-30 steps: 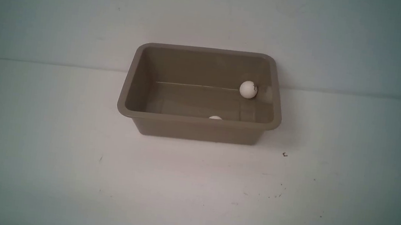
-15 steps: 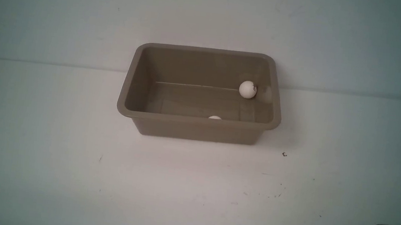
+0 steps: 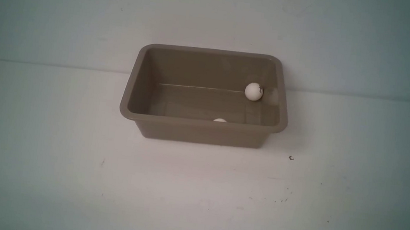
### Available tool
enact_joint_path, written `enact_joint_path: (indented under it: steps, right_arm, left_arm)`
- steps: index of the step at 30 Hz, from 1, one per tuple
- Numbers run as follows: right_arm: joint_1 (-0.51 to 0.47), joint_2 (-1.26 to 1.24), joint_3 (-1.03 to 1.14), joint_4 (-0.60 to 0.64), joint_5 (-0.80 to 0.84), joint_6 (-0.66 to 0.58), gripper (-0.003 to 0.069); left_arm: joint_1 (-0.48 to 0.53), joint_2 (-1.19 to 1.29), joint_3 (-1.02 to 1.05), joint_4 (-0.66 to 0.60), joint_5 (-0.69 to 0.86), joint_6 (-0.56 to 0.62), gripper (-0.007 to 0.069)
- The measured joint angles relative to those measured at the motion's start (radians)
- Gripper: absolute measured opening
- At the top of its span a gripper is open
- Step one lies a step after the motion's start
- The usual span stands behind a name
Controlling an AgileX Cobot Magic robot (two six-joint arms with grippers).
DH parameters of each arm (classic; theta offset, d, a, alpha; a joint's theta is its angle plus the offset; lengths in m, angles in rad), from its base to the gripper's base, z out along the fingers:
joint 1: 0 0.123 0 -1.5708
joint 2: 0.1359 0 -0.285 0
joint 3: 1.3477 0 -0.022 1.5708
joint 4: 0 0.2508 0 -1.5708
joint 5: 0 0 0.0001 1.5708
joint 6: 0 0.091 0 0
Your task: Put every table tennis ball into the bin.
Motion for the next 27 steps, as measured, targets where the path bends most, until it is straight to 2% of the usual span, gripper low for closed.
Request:
enact_joint_path:
  steps: [7,10,18,27]
  right_arm:
    - [-0.006,-0.177,0.209,0.0,-0.093,0.166,-0.0016]
    - [-0.006,-0.232,0.231,0.0,-0.091,0.22,-0.0016]
    - [-0.005,-0.299,0.231,-0.007,-0.029,0.238,-0.0016]
    - [0.046,-0.303,0.23,0.003,-0.021,0.241,-0.0016]
  left_arm:
    - [0.0,0.0,0.0,0.0,0.0,0.0,-0.0004]
    - [0.0,0.0,0.0,0.0,0.0,0.0,-0.0004]
    - [0.0,0.0,0.0,0.0,0.0,0.0,-0.0004]
    - [0.0,0.0,0.0,0.0,0.001,0.0,-0.0004]
